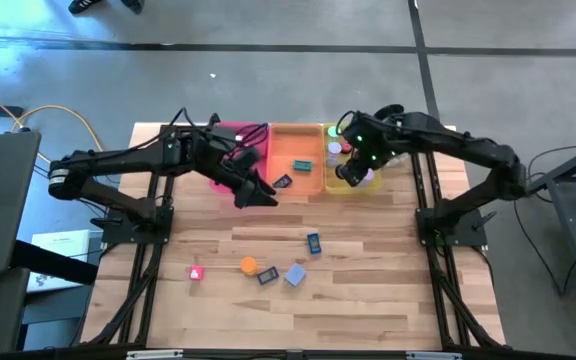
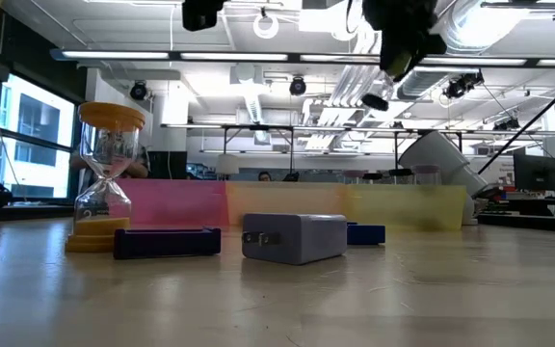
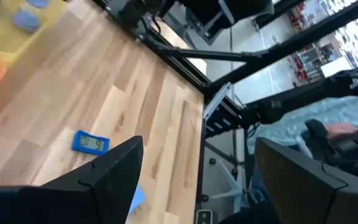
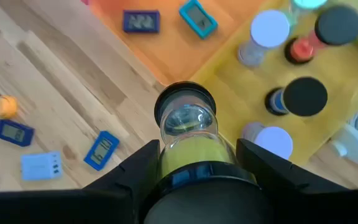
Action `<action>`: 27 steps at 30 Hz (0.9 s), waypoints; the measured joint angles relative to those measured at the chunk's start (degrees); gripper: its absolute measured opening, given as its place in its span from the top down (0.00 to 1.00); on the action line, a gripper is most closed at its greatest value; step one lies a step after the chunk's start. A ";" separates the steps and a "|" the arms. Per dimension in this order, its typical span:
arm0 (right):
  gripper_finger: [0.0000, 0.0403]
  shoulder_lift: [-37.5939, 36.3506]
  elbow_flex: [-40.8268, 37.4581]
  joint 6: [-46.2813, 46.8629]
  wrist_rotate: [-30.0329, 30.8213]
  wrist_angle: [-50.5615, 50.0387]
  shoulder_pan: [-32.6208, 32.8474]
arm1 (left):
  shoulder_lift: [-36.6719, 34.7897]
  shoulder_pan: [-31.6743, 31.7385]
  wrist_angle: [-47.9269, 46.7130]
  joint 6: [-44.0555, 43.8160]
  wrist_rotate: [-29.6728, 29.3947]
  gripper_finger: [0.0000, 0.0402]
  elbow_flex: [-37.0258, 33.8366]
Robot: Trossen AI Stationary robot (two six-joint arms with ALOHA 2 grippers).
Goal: Pick & Place Office items
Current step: Put the black hourglass into the yellow bin
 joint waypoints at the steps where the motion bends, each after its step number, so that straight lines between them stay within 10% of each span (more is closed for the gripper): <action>1: 0.54 0.60 0.00 -0.49 -0.64 -0.06 -0.88 | 0.00 -0.36 -0.02 0.01 0.00 0.25 0.00; 27: 0.54 19.89 0.00 -9.09 2.18 0.78 -6.03 | 0.00 -1.90 -0.14 -0.03 0.00 0.25 0.00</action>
